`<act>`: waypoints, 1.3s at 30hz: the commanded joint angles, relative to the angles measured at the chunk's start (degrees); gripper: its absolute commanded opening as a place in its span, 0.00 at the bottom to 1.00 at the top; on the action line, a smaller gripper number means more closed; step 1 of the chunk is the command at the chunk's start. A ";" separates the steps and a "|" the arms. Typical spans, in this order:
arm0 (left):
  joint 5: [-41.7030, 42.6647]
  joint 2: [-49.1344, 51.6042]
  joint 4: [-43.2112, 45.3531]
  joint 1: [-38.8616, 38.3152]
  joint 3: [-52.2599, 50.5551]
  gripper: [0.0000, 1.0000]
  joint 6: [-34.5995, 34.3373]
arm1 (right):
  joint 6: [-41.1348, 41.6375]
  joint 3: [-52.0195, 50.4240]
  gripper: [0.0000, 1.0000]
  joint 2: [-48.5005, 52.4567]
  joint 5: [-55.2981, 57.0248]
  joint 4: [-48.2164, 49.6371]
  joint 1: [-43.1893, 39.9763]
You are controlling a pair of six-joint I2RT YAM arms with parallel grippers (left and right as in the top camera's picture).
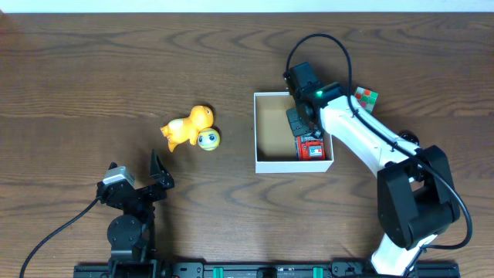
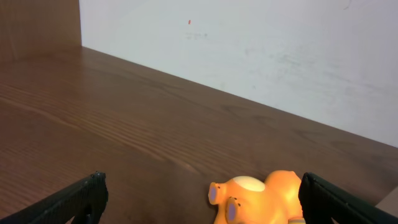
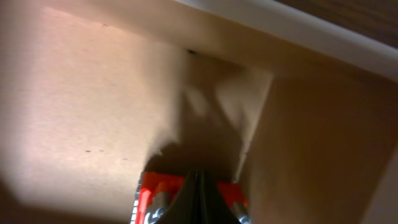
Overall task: Pack container
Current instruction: 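Raise right gripper out of box and move toward the Rubik's cube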
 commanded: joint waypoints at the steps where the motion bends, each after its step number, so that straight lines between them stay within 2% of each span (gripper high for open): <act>1: -0.07 -0.35 -2.01 0.28 -1.20 0.98 0.98 | -0.39 -0.46 0.01 0.39 0.20 -0.50 -1.70; 12: -0.07 -0.35 -2.01 0.28 -1.20 0.98 0.98 | -0.39 -0.13 0.02 0.35 -1.88 0.33 -2.23; 18: -0.07 -0.35 -2.01 0.28 -1.20 0.98 0.98 | -0.39 2.16 0.06 -0.61 -4.57 0.55 -2.23; 23: -0.04 -0.35 -2.01 0.28 -1.20 0.98 0.98 | -1.27 6.40 0.25 -2.99 -4.22 -0.17 -2.40; 26: -0.04 -0.35 -2.01 0.28 -1.20 0.98 0.98 | -1.53 10.32 0.33 -5.09 -3.58 -1.75 -2.69; 27: -0.07 -0.35 -2.01 0.28 -1.20 0.98 0.98 | -1.51 11.67 0.41 -6.03 -3.06 -2.47 -2.93; 31: -0.07 -0.35 -2.01 0.28 -1.20 0.98 0.98 | -1.44 14.88 0.63 -10.14 3.80 -4.90 -4.92; 35: -0.07 -0.35 -2.01 0.28 -1.20 0.98 0.98 | -1.42 14.88 0.74 -13.33 7.28 -4.90 -9.09; 37: -0.07 -0.35 -2.01 0.28 -1.20 0.98 0.98 | -0.96 14.88 0.97 -13.66 7.06 -5.09 -11.96; 39: -0.07 -0.35 -2.01 0.28 -1.20 0.98 0.98 | -0.31 14.80 0.99 -13.49 6.47 -5.84 -14.78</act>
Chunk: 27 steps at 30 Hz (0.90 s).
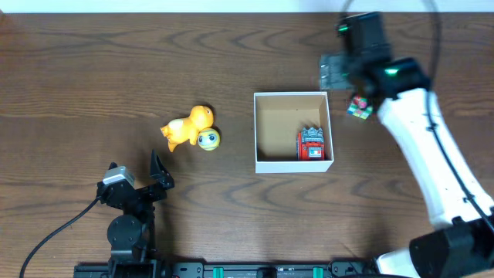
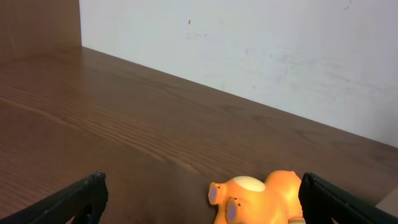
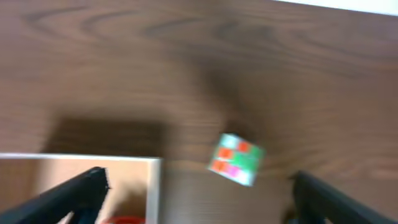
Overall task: Pack container
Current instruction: 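Raise right gripper out of box and move toward the Rubik's cube, then grasp the Rubik's cube with right gripper and lift it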
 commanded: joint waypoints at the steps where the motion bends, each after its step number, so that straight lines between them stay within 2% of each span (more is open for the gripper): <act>1: -0.04 -0.35 -1.99 0.28 -1.20 0.98 0.98 | 0.87 -0.04 0.99 0.83 1.40 -1.16 -4.92; 6: -0.07 -0.35 -1.99 0.28 -1.20 0.98 0.98 | 0.90 -1.14 0.99 2.34 -2.91 -2.12 -10.56; 11: -0.04 -0.35 -1.99 0.28 -1.20 0.98 0.98 | 5.14 -5.14 0.99 4.26 -3.17 1.38 -14.19; 27: -0.04 -0.35 -1.99 0.28 -1.20 0.98 0.98 | 11.89 -8.20 0.99 15.93 -4.83 5.42 -13.70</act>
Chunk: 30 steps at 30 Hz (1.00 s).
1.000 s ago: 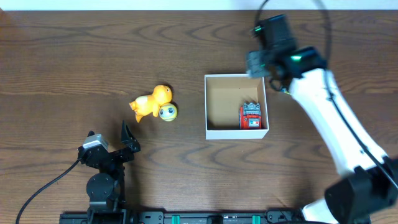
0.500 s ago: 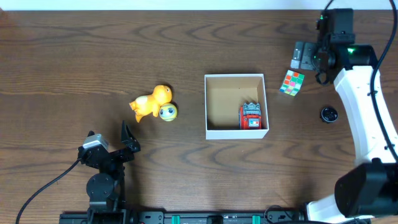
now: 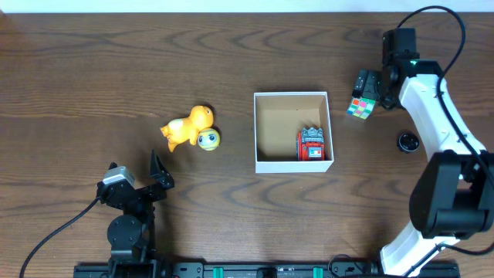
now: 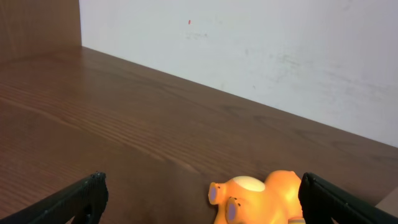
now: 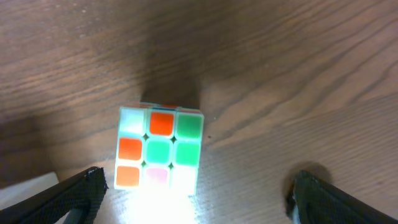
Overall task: Pack container
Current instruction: 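Grasp the Rubik's cube with right gripper and lift it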
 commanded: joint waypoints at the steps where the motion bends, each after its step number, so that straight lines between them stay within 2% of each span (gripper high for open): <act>1: -0.09 -0.35 -1.99 0.28 -1.20 0.98 0.98 | 3.06 -0.28 0.99 2.62 -0.44 0.63 0.39; 13: -0.09 -0.35 -1.99 0.28 -1.20 0.98 0.98 | 0.48 -0.28 0.99 8.59 -4.20 6.56 1.55; 17: -0.09 -0.35 -1.99 0.28 -1.20 0.98 0.96 | 0.42 -0.28 0.95 8.61 -4.22 7.17 1.86; 22: -0.09 -0.35 -1.99 0.28 -1.20 0.98 0.98 | 0.42 -0.28 0.82 8.61 -4.24 5.92 1.86; 30: -0.09 -0.35 -1.99 0.28 -1.20 0.98 0.98 | 0.44 -0.28 0.82 8.66 -4.04 0.09 1.66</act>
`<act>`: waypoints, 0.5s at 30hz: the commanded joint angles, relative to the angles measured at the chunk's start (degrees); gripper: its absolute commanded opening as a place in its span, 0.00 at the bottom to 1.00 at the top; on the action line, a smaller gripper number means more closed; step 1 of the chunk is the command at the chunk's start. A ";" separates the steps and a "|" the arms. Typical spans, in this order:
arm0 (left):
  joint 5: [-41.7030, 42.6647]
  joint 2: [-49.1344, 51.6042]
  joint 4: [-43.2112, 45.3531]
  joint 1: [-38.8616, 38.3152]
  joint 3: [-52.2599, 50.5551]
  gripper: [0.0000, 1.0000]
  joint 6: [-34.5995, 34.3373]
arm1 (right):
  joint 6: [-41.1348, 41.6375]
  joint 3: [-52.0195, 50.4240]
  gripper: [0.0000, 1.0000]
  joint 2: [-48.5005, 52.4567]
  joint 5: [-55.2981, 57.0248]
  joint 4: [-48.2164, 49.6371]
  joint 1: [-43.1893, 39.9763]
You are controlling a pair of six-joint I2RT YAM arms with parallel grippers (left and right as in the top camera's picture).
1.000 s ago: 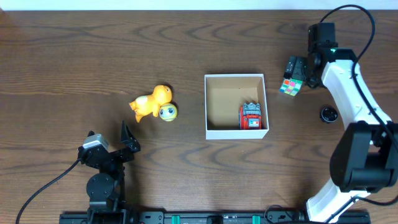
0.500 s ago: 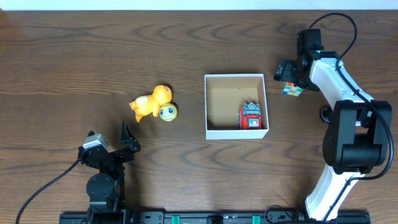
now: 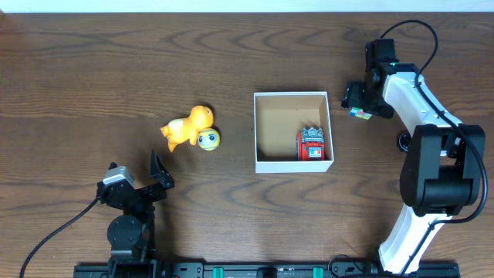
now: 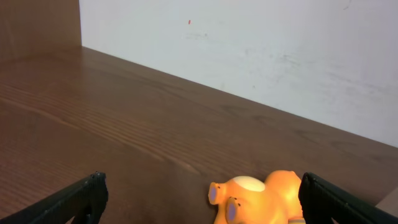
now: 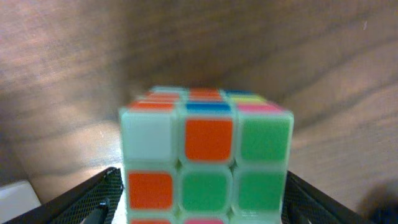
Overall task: Pack container
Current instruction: 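Grasp the Rubik's cube with right gripper and lift it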
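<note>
A white open box (image 3: 292, 94) stands mid-table with a red toy (image 3: 312, 144) in its right half. To the box's right a Rubik's cube (image 3: 360, 113) rests on the table; in the right wrist view the cube (image 5: 205, 143) fills the gap of my right gripper (image 5: 202, 196), whose mesh pads (image 5: 102, 193) press both of its sides. An orange figure (image 3: 190, 128) lies left of the box. My left gripper (image 3: 135, 167) sits open near the front edge, with the orange figure (image 4: 261, 196) ahead of it between its fingertips (image 4: 87, 190).
A small black round object (image 3: 404, 141) lies on the table right of the box, close to the right arm. A white wall borders the far side of the table in the left wrist view.
My right gripper was open above the Rubik's cube; now it is down around the cube, its pads against the cube's sides. The left arm has not moved.
My right gripper was inside the box over the red toy. Then it was out of the box and open, with the toy left inside. Then it stood above the Rubik's cube, and now it grips the cube on the table.
</note>
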 commanded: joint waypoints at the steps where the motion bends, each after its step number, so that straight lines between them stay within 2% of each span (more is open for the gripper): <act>1: -0.09 -0.35 -1.99 0.28 -1.20 0.98 0.98 | -0.07 -0.17 0.82 0.28 0.00 -0.42 0.35; 7: -0.09 -0.35 -1.99 0.28 -1.20 0.98 0.98 | -0.04 -0.17 0.76 0.37 0.24 2.34 0.35; 15: -0.09 -0.35 -1.99 0.28 -1.20 0.98 0.98 | 0.37 -0.20 0.77 0.92 1.73 4.50 0.22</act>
